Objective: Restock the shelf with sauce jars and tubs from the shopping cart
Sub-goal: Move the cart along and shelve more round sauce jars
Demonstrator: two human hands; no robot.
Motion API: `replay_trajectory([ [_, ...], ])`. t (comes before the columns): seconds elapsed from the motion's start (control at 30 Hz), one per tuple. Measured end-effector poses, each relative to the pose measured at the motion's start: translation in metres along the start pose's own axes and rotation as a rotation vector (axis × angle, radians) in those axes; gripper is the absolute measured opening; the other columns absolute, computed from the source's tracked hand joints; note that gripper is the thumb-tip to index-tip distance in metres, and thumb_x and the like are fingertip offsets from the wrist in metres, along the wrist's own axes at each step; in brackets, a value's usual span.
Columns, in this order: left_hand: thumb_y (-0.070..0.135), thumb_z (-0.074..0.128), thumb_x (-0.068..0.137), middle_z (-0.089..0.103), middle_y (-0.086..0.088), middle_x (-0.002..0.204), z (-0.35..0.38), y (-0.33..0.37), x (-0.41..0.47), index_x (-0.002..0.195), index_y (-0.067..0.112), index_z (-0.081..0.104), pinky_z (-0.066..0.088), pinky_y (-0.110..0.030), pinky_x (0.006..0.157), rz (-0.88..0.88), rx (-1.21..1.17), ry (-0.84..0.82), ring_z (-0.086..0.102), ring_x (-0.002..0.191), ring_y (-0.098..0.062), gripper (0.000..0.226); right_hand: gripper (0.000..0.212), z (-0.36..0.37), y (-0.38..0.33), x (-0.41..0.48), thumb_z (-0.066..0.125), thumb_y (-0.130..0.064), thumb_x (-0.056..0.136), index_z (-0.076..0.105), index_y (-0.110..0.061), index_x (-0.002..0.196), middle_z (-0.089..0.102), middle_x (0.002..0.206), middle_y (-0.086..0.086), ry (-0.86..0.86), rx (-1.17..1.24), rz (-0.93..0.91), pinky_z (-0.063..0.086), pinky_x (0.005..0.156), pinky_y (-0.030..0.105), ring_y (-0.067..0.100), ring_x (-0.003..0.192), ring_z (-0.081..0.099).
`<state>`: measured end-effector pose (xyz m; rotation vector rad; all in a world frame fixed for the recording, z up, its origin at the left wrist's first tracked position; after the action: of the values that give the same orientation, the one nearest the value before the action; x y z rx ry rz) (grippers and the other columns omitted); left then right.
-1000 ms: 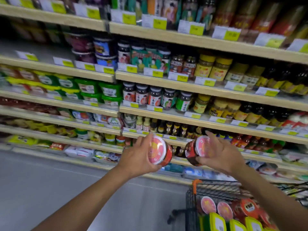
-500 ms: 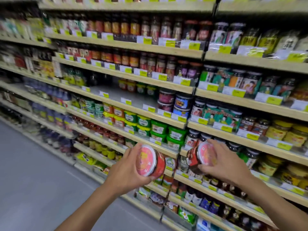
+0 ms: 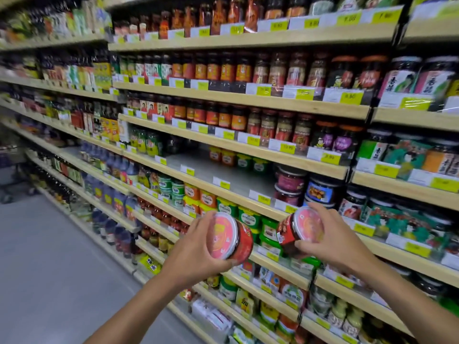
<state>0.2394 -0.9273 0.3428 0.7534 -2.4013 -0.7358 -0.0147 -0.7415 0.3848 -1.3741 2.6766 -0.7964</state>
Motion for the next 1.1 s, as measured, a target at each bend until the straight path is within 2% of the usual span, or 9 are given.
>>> replay_trajectory([
  [0.07,0.084,0.076,0.054,0.033,0.022,0.147,-0.002,-0.006,0.029,0.152,0.047,0.009,0.053,-0.034,0.097,0.003,-0.022,-0.007,0.046,0.124,-0.007,0.124,0.106,0.005,-0.004,0.029,0.075,-0.067,0.059,0.022,-0.047,0.149,0.033,0.142,-0.009,0.004,0.035,-0.012,0.046,0.090,0.033,0.016,0.119,0.050],
  [0.17,0.082,0.077,0.055,0.032,0.021,0.146,-0.004,-0.017,0.073,0.154,0.045,0.011,0.049,-0.030,0.098,0.000,-0.046,-0.017,0.041,0.121,-0.003,0.124,0.104,0.013,-0.010,0.071,0.078,-0.065,0.062,0.021,-0.048,0.148,0.032,0.135,-0.013,0.019,0.056,-0.018,0.047,0.089,0.033,0.010,0.110,0.046],
  [0.33,0.079,0.079,0.056,0.031,0.023,0.137,-0.001,-0.035,0.131,0.151,0.045,0.016,0.046,-0.024,0.091,0.026,-0.067,-0.021,0.041,0.120,-0.003,0.119,0.104,0.030,-0.018,0.124,0.079,-0.062,0.060,0.026,-0.044,0.147,0.039,0.127,-0.008,0.045,0.055,-0.026,0.046,0.091,0.033,0.013,0.110,0.049],
  [0.5,0.083,0.075,0.054,0.031,0.020,0.142,0.010,-0.054,0.182,0.153,0.044,0.016,0.049,-0.030,0.099,0.041,-0.100,-0.051,0.041,0.124,-0.005,0.122,0.108,0.047,-0.016,0.160,0.074,-0.066,0.056,0.025,-0.042,0.149,0.039,0.133,-0.010,0.053,0.073,0.023,0.046,0.092,0.029,0.012,0.116,0.049],
  [0.67,0.079,0.080,0.055,0.030,0.022,0.139,0.024,-0.080,0.227,0.152,0.045,0.015,0.048,-0.029,0.099,0.080,-0.179,-0.065,0.038,0.126,-0.003,0.121,0.107,0.069,-0.013,0.182,0.081,-0.059,0.059,0.029,-0.036,0.150,0.039,0.133,-0.009,0.100,0.136,0.099,0.037,0.089,0.021,0.007,0.112,0.045],
  [0.9,0.073,0.084,0.056,0.032,0.022,0.133,0.028,-0.119,0.290,0.146,0.049,0.017,0.049,-0.026,0.095,0.196,-0.257,-0.164,0.043,0.122,-0.004,0.115,0.116,0.092,-0.028,0.211,0.074,-0.068,0.047,0.030,-0.037,0.150,0.039,0.142,-0.008,0.240,0.161,0.264,0.040,0.094,0.025,0.007,0.117,0.045],
  [1.1,0.069,0.087,0.056,0.034,0.020,0.132,0.012,-0.155,0.329,0.143,0.051,0.020,0.046,-0.024,0.091,0.292,-0.325,-0.250,0.046,0.114,-0.002,0.111,0.106,0.113,-0.061,0.235,0.086,-0.051,0.062,0.034,-0.032,0.153,0.045,0.142,0.002,0.408,0.127,0.391,0.041,0.105,0.035,0.020,0.128,0.047],
])
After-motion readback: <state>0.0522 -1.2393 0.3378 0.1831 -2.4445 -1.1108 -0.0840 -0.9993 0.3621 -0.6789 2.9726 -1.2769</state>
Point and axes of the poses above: each hand's wrist, its own x-axis towards the middle knuckle, its own z-axis out of the palm, y = z × x, the point moved 7 cm from there along x, towards the middle knuckle
